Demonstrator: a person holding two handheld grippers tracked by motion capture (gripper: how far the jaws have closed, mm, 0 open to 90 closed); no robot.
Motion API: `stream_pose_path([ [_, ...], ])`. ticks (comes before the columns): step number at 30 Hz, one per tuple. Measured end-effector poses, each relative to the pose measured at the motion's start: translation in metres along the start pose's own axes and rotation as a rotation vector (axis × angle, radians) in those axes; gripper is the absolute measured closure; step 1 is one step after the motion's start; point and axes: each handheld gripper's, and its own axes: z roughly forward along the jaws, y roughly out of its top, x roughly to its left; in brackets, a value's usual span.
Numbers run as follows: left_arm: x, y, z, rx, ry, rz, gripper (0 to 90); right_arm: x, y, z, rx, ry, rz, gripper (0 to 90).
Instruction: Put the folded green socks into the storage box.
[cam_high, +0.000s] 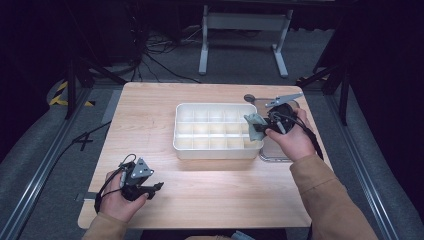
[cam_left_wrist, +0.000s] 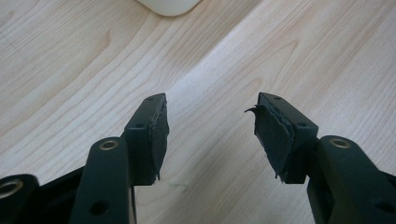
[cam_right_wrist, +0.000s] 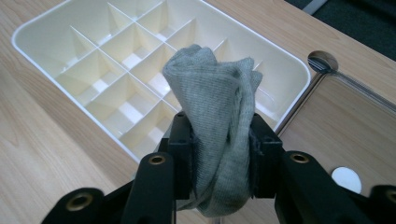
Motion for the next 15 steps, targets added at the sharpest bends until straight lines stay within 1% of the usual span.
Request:
stream_pose_path([
  [2,0.0,-0.004,-0.002,0.0,0.006,-0.013,45.2,-0.002,0.003,0.004,0.019,-0.004,-0.011,67.2],
  [3,0.001,-0.006,-0.004,-0.002,0.011,-0.015,45.2,-0.002,0.004,0.007,0.05,-0.004,0.011,67.1],
  [4,0.001,-0.007,-0.005,-0.008,0.017,-0.016,45.3,-0.003,0.005,0.011,0.074,-0.023,-0.003,67.1],
  [5,0.0,-0.009,-0.007,-0.014,0.018,-0.018,45.7,-0.004,0.006,0.013,0.078,-0.026,-0.011,67.2],
  [6,0.0,-0.01,-0.009,-0.009,0.019,-0.016,45.9,-0.004,0.007,0.017,0.087,-0.018,-0.022,67.2],
  [7,0.0,-0.011,-0.01,-0.017,0.024,-0.014,46.0,-0.003,0.007,0.02,0.096,-0.015,-0.026,67.2],
  [9,0.0,-0.012,-0.01,-0.017,0.024,-0.021,45.9,-0.003,0.009,0.025,0.107,-0.015,-0.046,67.2],
  [10,0.0,-0.014,-0.012,-0.015,0.036,-0.016,46.0,-0.002,0.01,0.028,0.12,-0.024,-0.068,67.3],
  [11,0.0,-0.014,-0.012,-0.015,0.036,-0.016,45.9,-0.002,0.01,0.028,0.12,-0.024,-0.068,67.3],
  [12,0.0,-0.016,-0.012,-0.018,0.031,-0.029,45.9,-0.002,0.011,0.031,0.128,-0.025,-0.085,67.2],
  [15,0.0,-0.02,-0.015,-0.009,0.039,-0.036,45.9,-0.004,0.016,0.037,0.163,-0.028,-0.145,67.2],
])
